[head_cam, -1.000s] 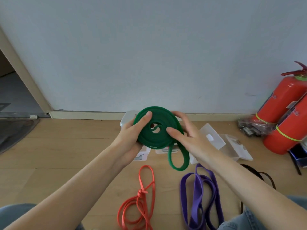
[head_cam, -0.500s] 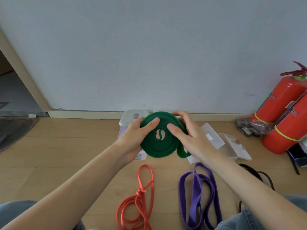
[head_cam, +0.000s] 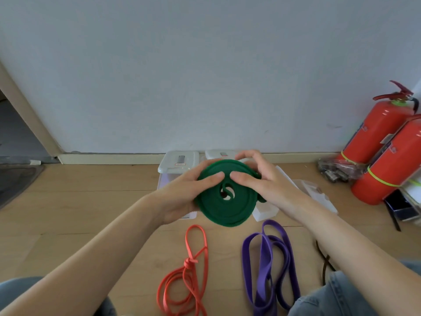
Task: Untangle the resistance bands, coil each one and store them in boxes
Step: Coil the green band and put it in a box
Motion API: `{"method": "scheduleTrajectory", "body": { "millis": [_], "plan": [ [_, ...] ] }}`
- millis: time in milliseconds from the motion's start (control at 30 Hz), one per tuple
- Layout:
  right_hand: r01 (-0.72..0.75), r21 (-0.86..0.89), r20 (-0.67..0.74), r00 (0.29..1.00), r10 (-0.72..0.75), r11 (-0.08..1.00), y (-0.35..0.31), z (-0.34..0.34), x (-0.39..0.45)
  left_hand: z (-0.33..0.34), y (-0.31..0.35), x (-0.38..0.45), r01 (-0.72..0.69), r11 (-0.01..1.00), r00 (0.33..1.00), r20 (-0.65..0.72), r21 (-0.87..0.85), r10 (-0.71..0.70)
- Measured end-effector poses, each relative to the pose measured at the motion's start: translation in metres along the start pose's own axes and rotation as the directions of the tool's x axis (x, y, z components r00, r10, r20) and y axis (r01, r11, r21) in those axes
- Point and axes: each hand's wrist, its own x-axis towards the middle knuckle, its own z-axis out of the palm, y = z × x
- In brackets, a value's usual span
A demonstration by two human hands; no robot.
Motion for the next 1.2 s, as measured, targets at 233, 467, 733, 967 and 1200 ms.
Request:
{"method": "scheduleTrajectory", "body": {
  "millis": [233, 467, 733, 967, 1200],
  "plan": [
    [-0.001, -0.502, -0.009, 1.0, -0.004, 0.865, 0.007, -0.007, 0.014, 0.026, -0.004, 0.033, -0.055, 0.979, 0.946, -0.323, -0.195, -0.011],
    [-0.095, -0.78, 0.011, 0.986, 0.166, 0.619, 0.045, -0.056, 0.028, 0.076, -0.012, 0.104, -0.043, 0.952, 0.919, -0.387, -0.302, -0.081],
    [-0.216, -0.609, -0.276, 0.96, 0.052, 0.763, 0.171, -0.116, 0.009, 0.133, -0.084, 0.215, 0.057, 0.988, 0.941, -0.324, -0.141, -0.1],
    [-0.434, -0.395, -0.459, 0.857, 0.235, 0.81, 0.296, -0.152, -0.009, 0.142, -0.174, 0.3, 0.141, 0.918, 0.985, -0.144, 0.371, -0.094],
    [-0.618, 0.078, -0.562, 0.621, 0.546, 0.783, 0.392, -0.235, -0.01, 0.168, -0.271, 0.354, -0.299, 0.129, 0.951, 0.307, 0.945, -0.043]
  ]
}}
